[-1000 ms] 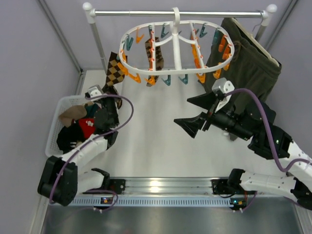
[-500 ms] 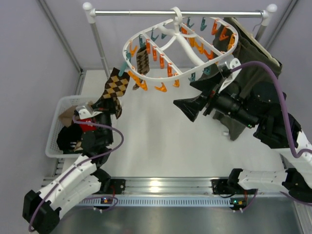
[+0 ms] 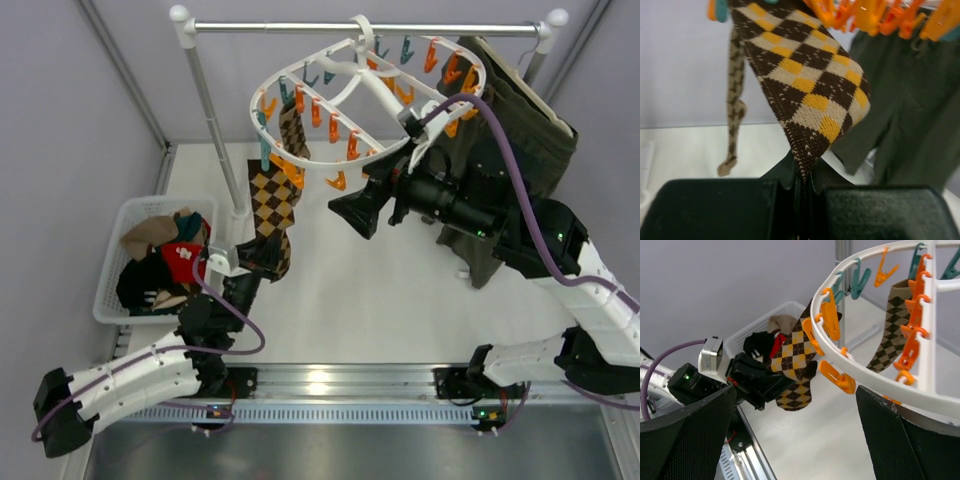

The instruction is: Remove the socks clipped to the hanger

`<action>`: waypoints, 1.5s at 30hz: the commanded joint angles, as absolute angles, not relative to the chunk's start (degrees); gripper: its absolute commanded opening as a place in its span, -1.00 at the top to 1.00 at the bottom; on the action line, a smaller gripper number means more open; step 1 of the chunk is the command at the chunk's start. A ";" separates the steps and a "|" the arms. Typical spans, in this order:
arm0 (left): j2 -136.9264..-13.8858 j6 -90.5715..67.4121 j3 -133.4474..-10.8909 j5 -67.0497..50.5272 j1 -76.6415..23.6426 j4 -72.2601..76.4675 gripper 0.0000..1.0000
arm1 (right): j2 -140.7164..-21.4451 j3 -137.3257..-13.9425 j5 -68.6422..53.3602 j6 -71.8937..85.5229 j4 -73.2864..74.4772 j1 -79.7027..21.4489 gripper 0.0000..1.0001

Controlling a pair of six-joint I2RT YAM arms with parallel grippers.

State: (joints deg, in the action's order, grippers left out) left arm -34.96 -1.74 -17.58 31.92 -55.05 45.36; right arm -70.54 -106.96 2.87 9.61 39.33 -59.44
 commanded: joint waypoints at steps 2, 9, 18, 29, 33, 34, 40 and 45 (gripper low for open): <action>-38.31 1.67 -18.89 26.10 -60.28 46.67 1.00 | -73.38 -111.18 -2.28 11.16 41.13 -59.06 -0.99; -48.94 7.11 -25.30 32.16 -71.26 46.85 1.00 | -75.23 -114.07 -2.81 10.90 42.89 -59.06 -0.99; -68.00 15.28 -38.49 37.88 -79.62 46.93 1.00 | -72.34 -114.79 1.39 10.46 46.58 -59.06 -0.99; -89.36 28.20 -57.28 51.23 -82.27 47.02 1.00 | -71.81 -115.49 12.55 11.42 53.78 -59.41 -0.65; -95.17 34.43 -62.30 53.26 -82.18 47.98 1.00 | -73.21 -116.80 20.54 11.25 56.86 -61.08 -0.59; -96.32 35.32 -64.23 53.26 -82.18 48.16 1.00 | -73.73 -117.24 22.22 11.16 57.65 -61.52 -0.57; -103.96 40.42 -71.88 51.68 -81.56 48.08 1.00 | -77.87 -120.32 38.38 11.25 62.22 -67.40 -0.57; -108.62 43.24 -76.55 49.93 -80.51 48.08 1.00 | -82.00 -121.46 53.22 12.21 65.30 -72.41 -0.57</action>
State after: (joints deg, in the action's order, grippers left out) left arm -107.02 39.77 -73.10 51.07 -81.21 45.41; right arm -80.09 -119.04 39.90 11.05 61.30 -69.91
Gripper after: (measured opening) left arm 0.028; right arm 0.785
